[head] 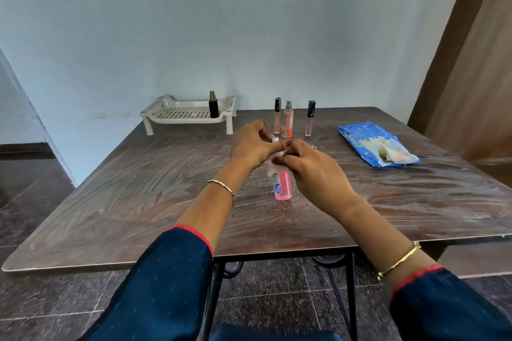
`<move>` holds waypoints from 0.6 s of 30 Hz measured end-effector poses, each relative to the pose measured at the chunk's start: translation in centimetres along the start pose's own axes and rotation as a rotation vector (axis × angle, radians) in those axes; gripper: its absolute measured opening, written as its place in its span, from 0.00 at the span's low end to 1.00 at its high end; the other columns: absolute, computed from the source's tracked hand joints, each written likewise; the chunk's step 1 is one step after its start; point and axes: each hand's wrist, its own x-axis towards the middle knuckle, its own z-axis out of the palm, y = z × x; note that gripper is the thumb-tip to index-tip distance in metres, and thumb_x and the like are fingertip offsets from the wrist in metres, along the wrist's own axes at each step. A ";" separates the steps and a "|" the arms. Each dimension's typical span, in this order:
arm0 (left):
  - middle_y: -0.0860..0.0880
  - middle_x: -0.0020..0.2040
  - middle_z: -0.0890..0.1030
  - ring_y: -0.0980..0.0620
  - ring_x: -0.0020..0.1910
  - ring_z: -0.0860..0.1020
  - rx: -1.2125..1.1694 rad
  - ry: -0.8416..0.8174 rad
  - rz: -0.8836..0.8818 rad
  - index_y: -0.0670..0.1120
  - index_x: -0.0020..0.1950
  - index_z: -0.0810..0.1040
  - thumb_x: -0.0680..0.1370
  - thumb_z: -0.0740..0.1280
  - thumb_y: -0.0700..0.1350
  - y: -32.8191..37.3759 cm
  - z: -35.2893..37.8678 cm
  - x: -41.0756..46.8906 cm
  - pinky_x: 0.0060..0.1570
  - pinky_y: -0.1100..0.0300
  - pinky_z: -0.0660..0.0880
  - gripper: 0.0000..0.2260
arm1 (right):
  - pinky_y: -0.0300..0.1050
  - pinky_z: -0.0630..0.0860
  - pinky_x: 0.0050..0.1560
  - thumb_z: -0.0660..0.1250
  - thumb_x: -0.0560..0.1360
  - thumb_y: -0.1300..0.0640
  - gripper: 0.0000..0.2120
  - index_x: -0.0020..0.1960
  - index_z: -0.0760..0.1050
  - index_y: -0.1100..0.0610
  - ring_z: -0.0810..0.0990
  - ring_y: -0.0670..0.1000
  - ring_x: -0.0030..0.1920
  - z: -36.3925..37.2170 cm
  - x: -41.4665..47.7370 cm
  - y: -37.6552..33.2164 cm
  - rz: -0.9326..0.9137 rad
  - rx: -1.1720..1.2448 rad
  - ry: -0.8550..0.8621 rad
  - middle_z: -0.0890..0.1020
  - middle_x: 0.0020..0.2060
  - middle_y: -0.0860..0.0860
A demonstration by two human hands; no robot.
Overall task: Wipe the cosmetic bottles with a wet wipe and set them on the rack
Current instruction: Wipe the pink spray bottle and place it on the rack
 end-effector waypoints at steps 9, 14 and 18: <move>0.49 0.41 0.78 0.51 0.42 0.77 -0.026 -0.048 0.036 0.46 0.44 0.72 0.69 0.74 0.54 -0.4 0.5 -0.2 0.48 0.52 0.78 0.16 | 0.42 0.63 0.26 0.72 0.68 0.69 0.19 0.56 0.79 0.55 0.76 0.55 0.33 0.4 -1.4 -0.7 -0.047 -0.105 -0.055 0.76 0.46 0.54; 0.52 0.43 0.79 0.56 0.43 0.77 -0.151 -0.098 0.011 0.43 0.52 0.73 0.74 0.71 0.50 -1.2 1.0 -0.4 0.42 0.64 0.73 0.14 | 0.43 0.61 0.27 0.71 0.70 0.67 0.17 0.55 0.80 0.53 0.75 0.54 0.33 0.8 -2.3 -0.7 -0.003 -0.063 -0.082 0.74 0.44 0.52; 0.55 0.38 0.81 0.68 0.33 0.79 -0.285 -0.127 -0.032 0.39 0.56 0.72 0.76 0.68 0.42 -1.6 0.8 -0.6 0.35 0.73 0.73 0.12 | 0.46 0.68 0.27 0.71 0.72 0.65 0.16 0.57 0.80 0.51 0.77 0.54 0.36 1.0 -3.0 -0.6 0.012 0.008 -0.148 0.74 0.44 0.51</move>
